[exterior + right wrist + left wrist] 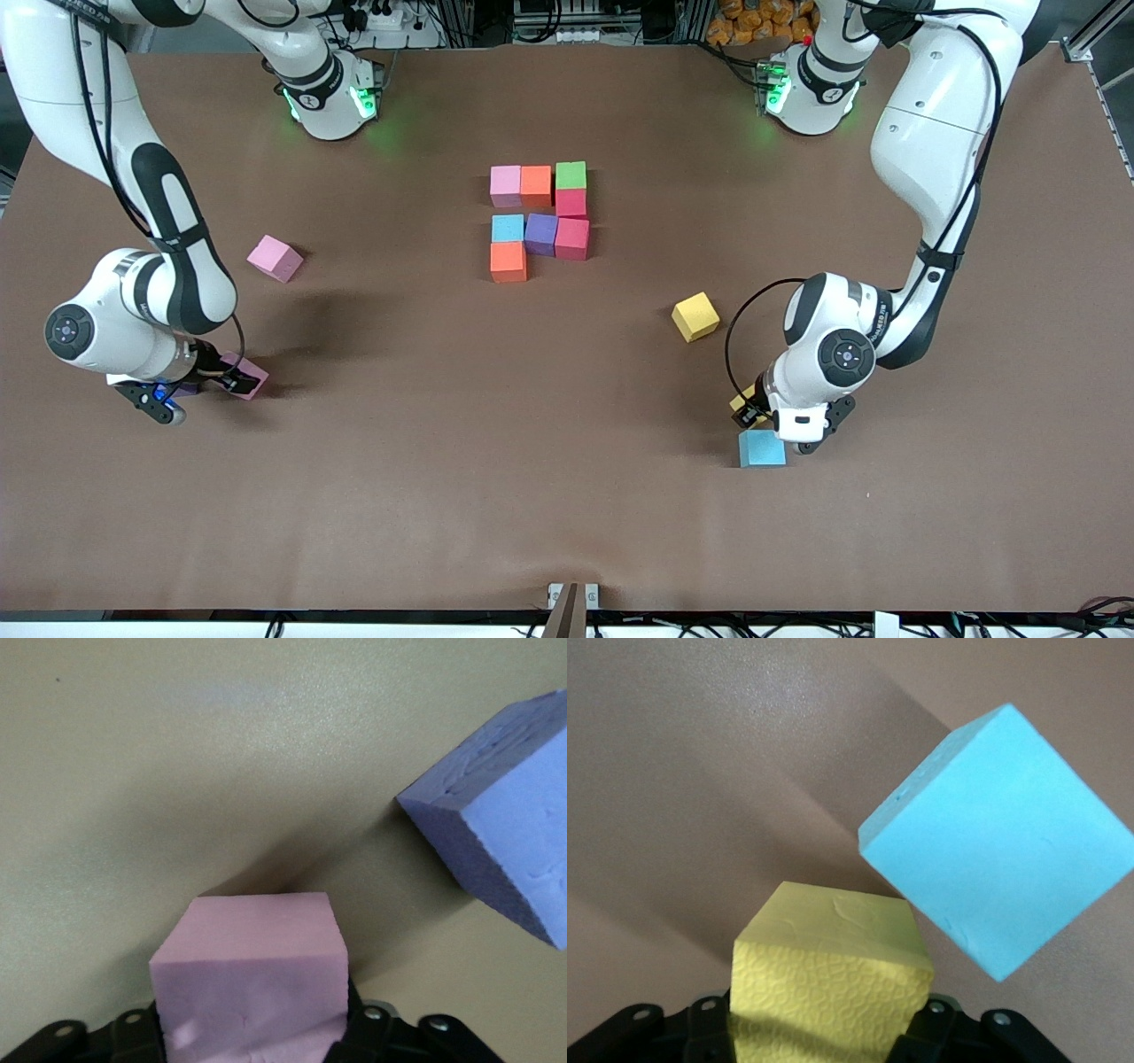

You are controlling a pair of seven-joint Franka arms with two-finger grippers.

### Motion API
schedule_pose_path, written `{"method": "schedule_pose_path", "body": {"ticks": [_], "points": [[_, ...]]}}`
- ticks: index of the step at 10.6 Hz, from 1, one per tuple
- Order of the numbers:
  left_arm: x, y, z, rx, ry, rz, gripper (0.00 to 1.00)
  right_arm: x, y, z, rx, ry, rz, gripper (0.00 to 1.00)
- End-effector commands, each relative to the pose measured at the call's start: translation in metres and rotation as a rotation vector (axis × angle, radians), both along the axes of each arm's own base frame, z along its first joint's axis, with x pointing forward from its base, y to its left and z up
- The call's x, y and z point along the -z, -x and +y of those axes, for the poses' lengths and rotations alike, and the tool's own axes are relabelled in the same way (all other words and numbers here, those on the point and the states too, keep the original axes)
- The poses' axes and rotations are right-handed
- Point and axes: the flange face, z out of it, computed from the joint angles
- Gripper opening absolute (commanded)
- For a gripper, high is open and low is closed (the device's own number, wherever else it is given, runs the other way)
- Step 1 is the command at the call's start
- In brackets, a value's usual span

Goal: Form number 2 with 11 blocks
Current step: 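Grasp the pink cube with the right gripper, then carry pink with the right gripper while the left gripper lifts yellow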

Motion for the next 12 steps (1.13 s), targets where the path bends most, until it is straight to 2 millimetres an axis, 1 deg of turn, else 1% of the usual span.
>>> {"method": "schedule_pose_path", "body": {"ticks": [1,2,3,4,5,6,7,8,9,10,11,12], "points": [[-0.003,-0.002,-0.003,0.001,-0.003,-0.018,0.0,0.0,-0.002,0.001,0.003,-0.008,-0.007,0.34],[-0.011,-0.006,0.0,-0.01,0.003,-0.028,0.0,-0.006,-0.005,0.006,-0.006,-0.008,-0.015,0.33],[-0.016,-0.008,0.003,-0.018,0.006,-0.037,0.0,-0.026,-0.009,0.018,-0.032,-0.006,-0.04,0.33],[-0.022,-0.01,0.004,-0.019,0.006,-0.045,0.0,-0.054,-0.011,0.041,-0.073,-0.013,-0.048,0.34],[-0.024,-0.01,0.004,-0.019,0.006,-0.046,0.0,-0.084,-0.01,0.078,-0.143,-0.016,-0.036,0.34],[-0.033,-0.011,0.003,-0.019,0.007,-0.055,0.0,-0.107,-0.009,0.121,-0.217,-0.018,-0.047,0.34],[-0.034,-0.011,0.003,-0.02,0.006,-0.054,0.0,-0.117,-0.006,0.169,-0.292,-0.023,-0.062,0.34],[-0.036,-0.01,-0.001,-0.029,0.006,-0.055,0.0,-0.119,-0.002,0.218,-0.365,-0.026,-0.078,0.34],[-0.04,-0.009,-0.003,-0.039,0.006,-0.056,0.0,-0.118,0.005,0.26,-0.416,-0.031,-0.09,0.35],[-0.045,-0.009,-0.006,-0.045,0.006,-0.062,0.0,-0.118,0.011,0.291,-0.461,-0.036,-0.098,0.35],[-0.046,-0.007,-0.013,-0.033,0.004,-0.064,0.0,-0.119,0.012,0.324,-0.512,-0.036,-0.107,0.38],[-0.046,-0.007,-0.014,-0.029,0.001,-0.065,0.0,-0.122,0.008,0.35,-0.553,-0.038,-0.123,0.38]]}}
